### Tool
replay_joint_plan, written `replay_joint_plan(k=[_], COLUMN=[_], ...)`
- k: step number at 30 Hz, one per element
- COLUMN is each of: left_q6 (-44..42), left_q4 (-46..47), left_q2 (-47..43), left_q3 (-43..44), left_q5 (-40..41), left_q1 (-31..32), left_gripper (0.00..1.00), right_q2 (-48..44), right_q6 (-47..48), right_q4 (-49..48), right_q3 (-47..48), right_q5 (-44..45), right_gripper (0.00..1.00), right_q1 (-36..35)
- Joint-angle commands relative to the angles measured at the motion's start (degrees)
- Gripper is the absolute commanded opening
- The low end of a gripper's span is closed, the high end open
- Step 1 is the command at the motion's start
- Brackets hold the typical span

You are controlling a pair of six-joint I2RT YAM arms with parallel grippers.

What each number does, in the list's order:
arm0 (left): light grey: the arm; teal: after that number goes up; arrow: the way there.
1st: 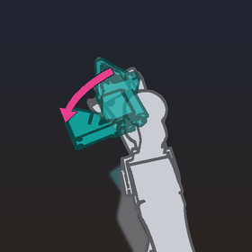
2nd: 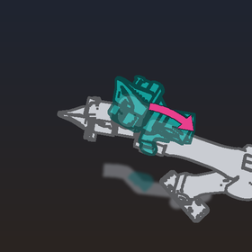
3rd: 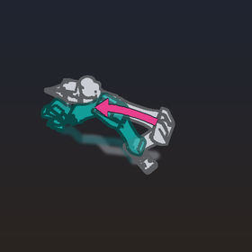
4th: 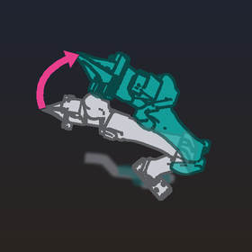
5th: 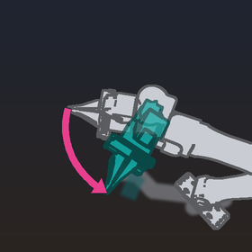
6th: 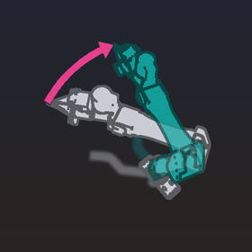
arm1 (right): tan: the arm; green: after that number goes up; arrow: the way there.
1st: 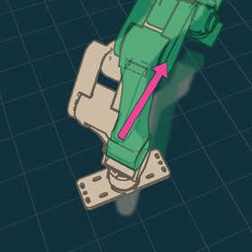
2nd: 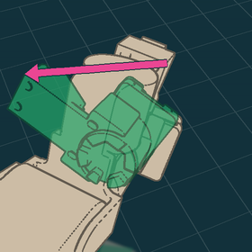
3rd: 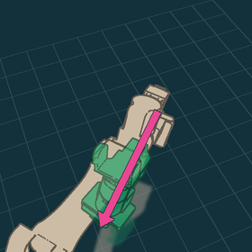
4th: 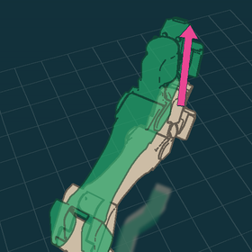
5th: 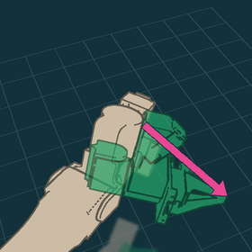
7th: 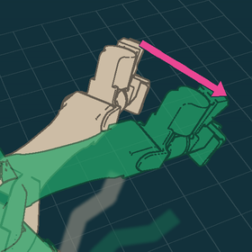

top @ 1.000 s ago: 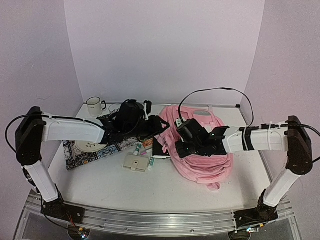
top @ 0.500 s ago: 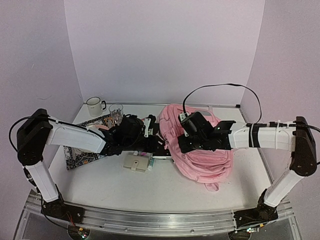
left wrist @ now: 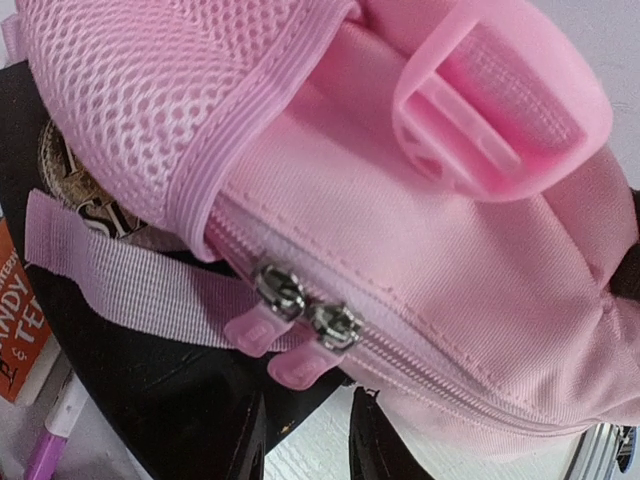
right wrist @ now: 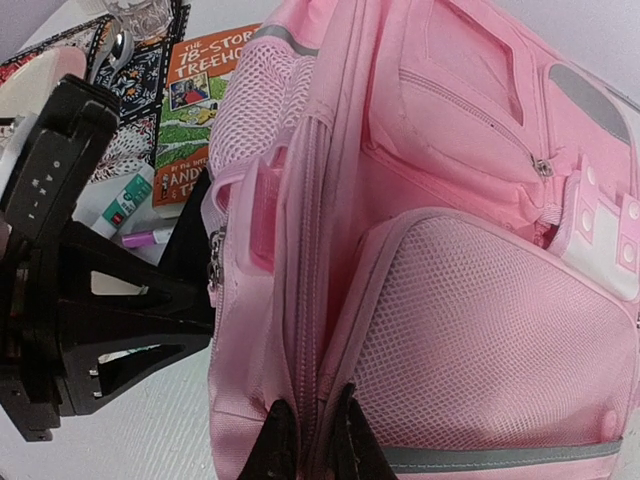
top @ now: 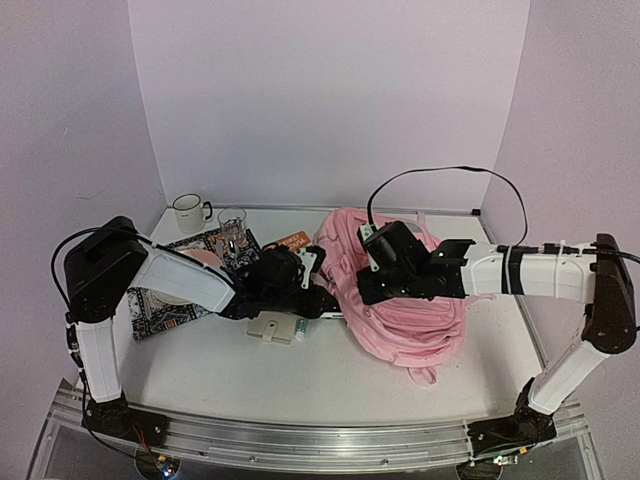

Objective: Pack the student bag
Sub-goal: Grab the largest pocket of the student bag, then unzip the largest pocket of the student bag.

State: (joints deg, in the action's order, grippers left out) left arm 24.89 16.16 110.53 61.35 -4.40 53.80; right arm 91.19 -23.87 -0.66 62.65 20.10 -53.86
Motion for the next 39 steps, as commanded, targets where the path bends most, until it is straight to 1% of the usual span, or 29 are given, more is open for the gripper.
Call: replay_joint_plan(k=[1, 5, 9, 11, 17, 22, 27, 32, 39], left_q6=[-3.0, -3.7, -4.0, -4.1, -3.8, -3.2, -0.8, 1.4, 4.2], left_q4=[4.5, 5.0, 5.4, 5.6, 6.1, 6.2, 6.1, 6.1, 6.1], left_q2=[2.1, 3.6, 3.9, 3.9, 2.9, 0.6, -2.8, -5.3, -6.1], left_q3=[4.8, 6.4, 6.9, 6.7, 4.9, 2.5, -0.9, -2.2, -0.5], left_q5=[-0.6, -0.9, -1.0, -1.3, -1.5, -2.4, -4.9, -7.8, -13.5], left_q1=[0.0, -0.1, -0.1, -0.1, -0.1, 0.0, 0.8, 4.2, 9.1], left_gripper=[0.31, 0.29, 0.23, 0.19, 0.01, 0.00, 0.00, 0.00, 0.00], right_q2=[-3.7, -3.4, -3.0, -2.9, -2.2, -1.3, 0.6, 2.8, 5.1], right_q6=[-0.6, -0.7, -0.9, -0.9, -0.7, -0.7, -1.2, -1.1, -1.9], right_q4=[-2.6, -2.9, -3.0, -3.0, -3.1, -3.0, -1.7, -1.4, -1.3], right_q3=[4.1, 4.3, 4.4, 4.5, 4.5, 4.8, 5.7, 6.8, 7.9], right_q5=[-0.3, -1.3, -1.3, -1.4, -0.1, 2.6, 6.0, 8.2, 11.2], right_gripper=[0.00, 0.00, 0.00, 0.00, 0.00, 0.00, 0.00, 0.00, 0.00], right_q1=[-0.1, -0.1, 0.0, -0.1, -0.1, 0.0, 0.7, 0.8, 0.9])
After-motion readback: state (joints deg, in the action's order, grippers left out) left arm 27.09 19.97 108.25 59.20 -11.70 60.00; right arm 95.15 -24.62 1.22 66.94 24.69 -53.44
